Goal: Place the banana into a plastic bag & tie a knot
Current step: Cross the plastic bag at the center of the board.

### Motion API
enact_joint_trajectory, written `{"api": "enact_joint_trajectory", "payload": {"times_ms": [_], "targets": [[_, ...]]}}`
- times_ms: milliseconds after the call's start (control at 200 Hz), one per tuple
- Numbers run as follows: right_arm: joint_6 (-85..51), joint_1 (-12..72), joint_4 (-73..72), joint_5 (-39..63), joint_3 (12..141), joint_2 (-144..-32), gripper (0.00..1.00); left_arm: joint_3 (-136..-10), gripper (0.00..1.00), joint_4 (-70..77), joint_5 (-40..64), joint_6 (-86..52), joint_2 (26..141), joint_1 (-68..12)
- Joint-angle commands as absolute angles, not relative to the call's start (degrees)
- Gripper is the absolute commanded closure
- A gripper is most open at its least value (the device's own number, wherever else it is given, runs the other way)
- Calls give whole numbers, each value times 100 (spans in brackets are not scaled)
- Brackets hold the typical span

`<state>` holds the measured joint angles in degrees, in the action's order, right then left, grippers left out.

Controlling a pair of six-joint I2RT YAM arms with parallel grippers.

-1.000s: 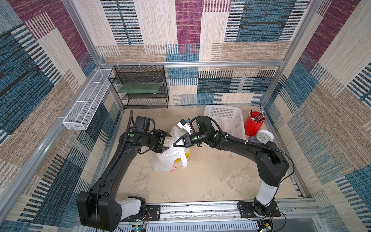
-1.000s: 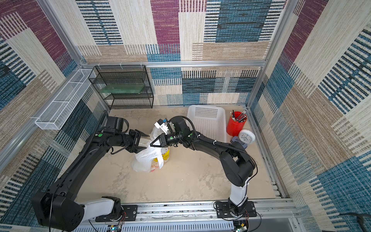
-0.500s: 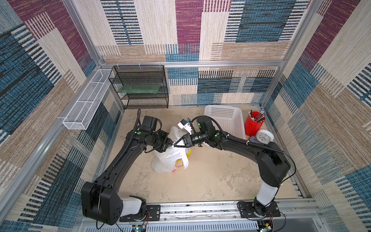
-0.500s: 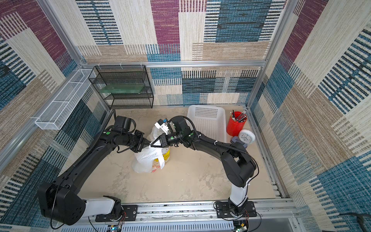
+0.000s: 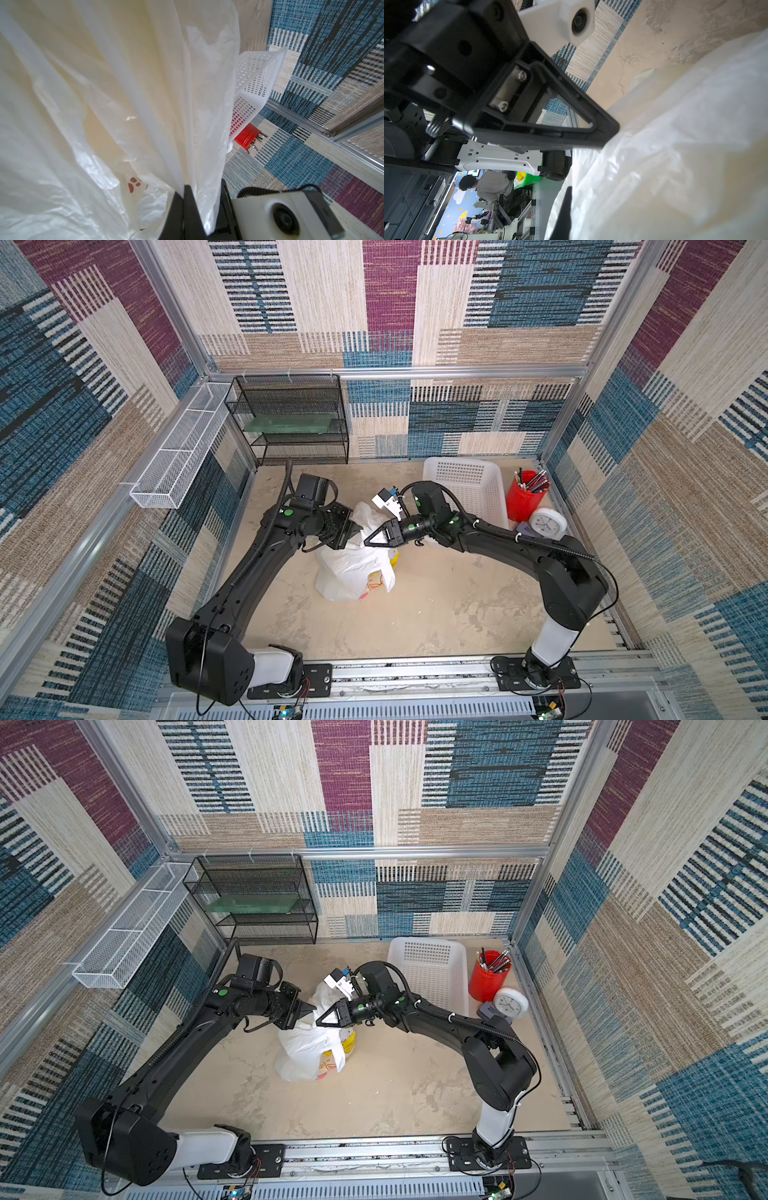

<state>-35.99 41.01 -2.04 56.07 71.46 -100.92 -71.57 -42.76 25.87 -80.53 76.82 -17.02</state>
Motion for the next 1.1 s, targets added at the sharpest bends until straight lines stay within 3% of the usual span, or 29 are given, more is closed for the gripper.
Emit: {"api": "enact_joint_trajectory", "payload": {"times_ms": [0,441,811,816,821,826,831,836,841,851,1097], "targets": [[-3518,4135,-36,5959,7132,-10079,100,-7275,100,-3905,2366,-7901,7720,-1687],[-3414,4258,149,6426,7610,-10479,100,-7348,100,-3061,2605,-7948,8127,-2065],[-3696,4033,-306,6578,7356,-10414,100,-7806,100,-5063,1873,-6844,7377,-1952],[-3698,4034,-307,6576,7356,-10415,100,-7797,98,-5058,1886,-6841,7367,-1952],[-3699,4034,-312,6575,7356,-10415,100,-7783,87,-5047,1897,-6835,7362,-1947],[-3700,4038,-314,6575,7356,-10415,100,-7772,64,-5042,1906,-6832,7350,-1945],[-3700,4038,-314,6575,7356,-10415,100,-7762,34,-5030,1916,-6831,7340,-1939],[-3707,4042,-320,6574,7352,-10415,100,-7753,18,-5024,1920,-6830,7331,-1936],[-3708,4042,-323,6574,7350,-10419,100,-7743,9,-5026,1927,-6829,7322,-1935],[-3709,4043,-329,6579,7348,-10423,100,-7726,1,-5034,1947,-6834,7310,-1927],[-3735,4079,-351,6593,7348,-10438,100,-7928,1,-5309,2133,-6740,7348,-1754]]}}
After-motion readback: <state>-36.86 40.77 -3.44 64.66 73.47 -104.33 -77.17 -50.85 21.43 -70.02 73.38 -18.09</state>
